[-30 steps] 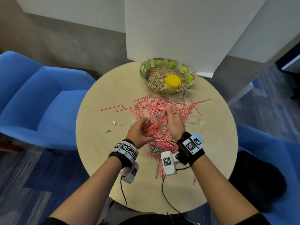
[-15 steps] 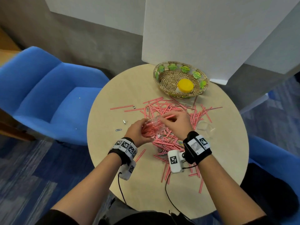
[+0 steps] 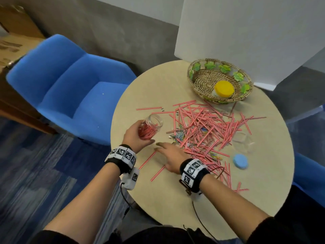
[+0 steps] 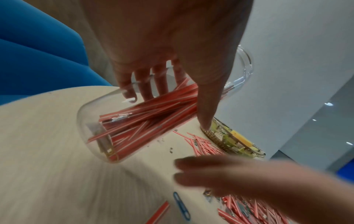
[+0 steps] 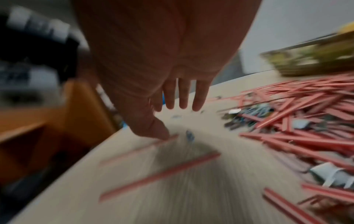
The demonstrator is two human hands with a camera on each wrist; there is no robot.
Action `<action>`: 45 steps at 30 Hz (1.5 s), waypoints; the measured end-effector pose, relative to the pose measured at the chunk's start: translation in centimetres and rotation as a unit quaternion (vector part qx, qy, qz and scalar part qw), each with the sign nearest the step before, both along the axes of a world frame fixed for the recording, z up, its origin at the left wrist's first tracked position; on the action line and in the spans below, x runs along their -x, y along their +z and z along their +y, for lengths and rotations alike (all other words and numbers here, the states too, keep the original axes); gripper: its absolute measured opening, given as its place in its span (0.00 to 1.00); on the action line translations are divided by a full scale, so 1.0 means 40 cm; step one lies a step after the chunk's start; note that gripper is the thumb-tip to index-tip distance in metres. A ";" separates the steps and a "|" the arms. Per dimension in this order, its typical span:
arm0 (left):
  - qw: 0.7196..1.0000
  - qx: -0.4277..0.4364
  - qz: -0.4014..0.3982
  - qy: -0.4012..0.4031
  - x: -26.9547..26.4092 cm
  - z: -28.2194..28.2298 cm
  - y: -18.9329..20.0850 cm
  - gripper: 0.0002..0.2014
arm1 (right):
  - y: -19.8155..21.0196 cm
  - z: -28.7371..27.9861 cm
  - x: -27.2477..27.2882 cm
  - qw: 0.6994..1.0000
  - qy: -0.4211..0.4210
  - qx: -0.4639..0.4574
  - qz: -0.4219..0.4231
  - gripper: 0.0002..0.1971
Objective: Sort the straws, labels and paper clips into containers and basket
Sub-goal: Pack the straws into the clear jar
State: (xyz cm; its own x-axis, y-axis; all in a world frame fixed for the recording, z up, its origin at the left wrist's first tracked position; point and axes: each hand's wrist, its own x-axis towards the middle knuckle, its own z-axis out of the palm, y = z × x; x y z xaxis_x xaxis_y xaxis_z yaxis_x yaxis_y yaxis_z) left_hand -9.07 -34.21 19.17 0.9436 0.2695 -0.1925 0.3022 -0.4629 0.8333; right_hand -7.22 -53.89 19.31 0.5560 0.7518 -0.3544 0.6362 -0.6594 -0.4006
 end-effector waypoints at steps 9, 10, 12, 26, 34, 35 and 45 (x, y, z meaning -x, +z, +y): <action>1.000 0.006 0.020 0.008 0.032 0.063 -0.030 0.37 | -0.106 0.089 0.071 0.984 0.158 0.058 -0.050 0.17; 1.000 0.010 0.019 0.006 0.030 0.061 -0.032 0.37 | -0.103 0.085 0.077 0.986 0.154 0.056 -0.042 0.13; 1.000 0.013 0.017 0.002 0.024 0.048 -0.036 0.38 | -0.100 0.075 0.090 0.988 0.135 0.066 -0.029 0.09; 0.997 0.013 0.018 -0.073 -0.037 -0.062 -0.027 0.35 | -0.115 -0.040 0.117 0.975 -0.157 0.135 0.083 0.13; 0.991 0.038 0.010 -0.130 -0.074 -0.178 -0.004 0.35 | -0.066 -0.312 -0.003 0.894 -0.437 0.095 -0.021 0.24; 0.989 0.040 0.011 -0.140 -0.074 -0.193 -0.003 0.34 | -0.067 -0.321 -0.013 0.897 -0.426 0.110 -0.027 0.30; 0.983 0.034 0.022 -0.177 -0.048 -0.220 -0.012 0.37 | -0.078 -0.282 -0.065 0.930 -0.272 0.242 -0.039 0.18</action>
State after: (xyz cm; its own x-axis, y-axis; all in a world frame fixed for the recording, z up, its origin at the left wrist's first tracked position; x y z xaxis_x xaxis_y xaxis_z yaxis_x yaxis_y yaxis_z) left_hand -7.16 -43.02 18.67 0.9660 -0.0896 -0.2423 0.1691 -0.4898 0.8553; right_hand -4.64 -65.19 16.20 0.8461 0.1136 -0.5208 0.1695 -0.9837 0.0608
